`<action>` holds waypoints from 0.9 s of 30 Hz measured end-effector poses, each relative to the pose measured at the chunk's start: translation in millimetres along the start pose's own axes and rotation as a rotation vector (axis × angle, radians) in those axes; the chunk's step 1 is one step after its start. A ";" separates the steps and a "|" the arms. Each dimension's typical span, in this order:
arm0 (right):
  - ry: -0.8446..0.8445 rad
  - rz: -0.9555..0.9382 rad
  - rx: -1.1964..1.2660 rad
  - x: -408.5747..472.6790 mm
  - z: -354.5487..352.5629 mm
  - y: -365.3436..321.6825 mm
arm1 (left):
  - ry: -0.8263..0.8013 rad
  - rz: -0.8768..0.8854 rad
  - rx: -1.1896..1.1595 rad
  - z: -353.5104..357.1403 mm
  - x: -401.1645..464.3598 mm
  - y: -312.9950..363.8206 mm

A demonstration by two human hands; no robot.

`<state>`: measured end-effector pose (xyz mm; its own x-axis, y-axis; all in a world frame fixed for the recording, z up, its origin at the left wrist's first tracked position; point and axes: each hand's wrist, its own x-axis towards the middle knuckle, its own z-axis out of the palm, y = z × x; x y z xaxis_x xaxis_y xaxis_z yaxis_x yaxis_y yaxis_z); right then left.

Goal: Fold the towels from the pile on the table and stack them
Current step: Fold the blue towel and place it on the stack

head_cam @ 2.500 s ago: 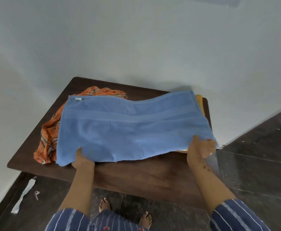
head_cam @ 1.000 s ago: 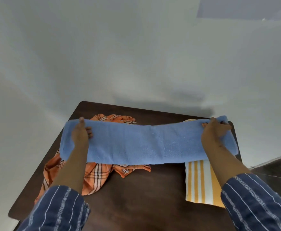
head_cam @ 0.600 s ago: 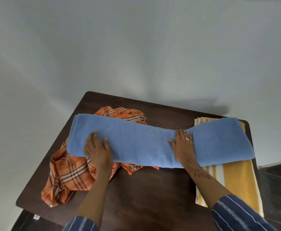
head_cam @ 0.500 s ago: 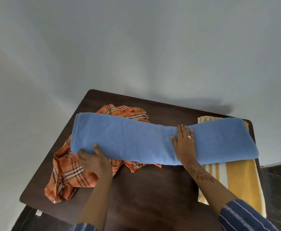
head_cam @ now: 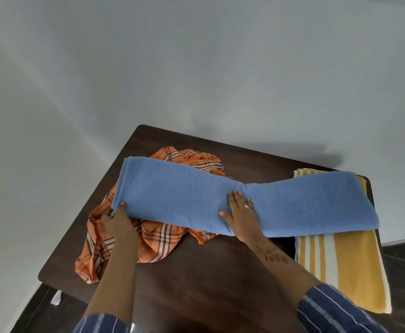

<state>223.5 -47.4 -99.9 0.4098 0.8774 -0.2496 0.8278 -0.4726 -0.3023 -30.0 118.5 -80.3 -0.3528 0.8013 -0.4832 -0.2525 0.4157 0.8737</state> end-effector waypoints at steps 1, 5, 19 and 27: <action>0.098 0.048 0.107 -1.9 -1.2 -1.7 | 0.059 0.086 0.043 3.0 -11.4 4.0; 0.577 0.287 0.363 -18.1 -16.9 6.8 | 0.181 0.710 0.585 35.6 -53.6 12.7; 0.350 -0.204 -0.300 -46.9 -49.5 60.8 | -0.891 -0.583 0.379 40.6 -194.3 -132.5; 0.643 -0.379 -0.188 -77.6 -104.7 50.8 | -0.628 -0.266 0.353 117.2 -215.9 -76.5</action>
<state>273.9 -130.8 0.4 0.1796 0.8792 0.4414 0.9837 -0.1582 -0.0850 171.1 -35.9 -36.3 0.2840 0.7051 -0.6497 0.0823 0.6572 0.7492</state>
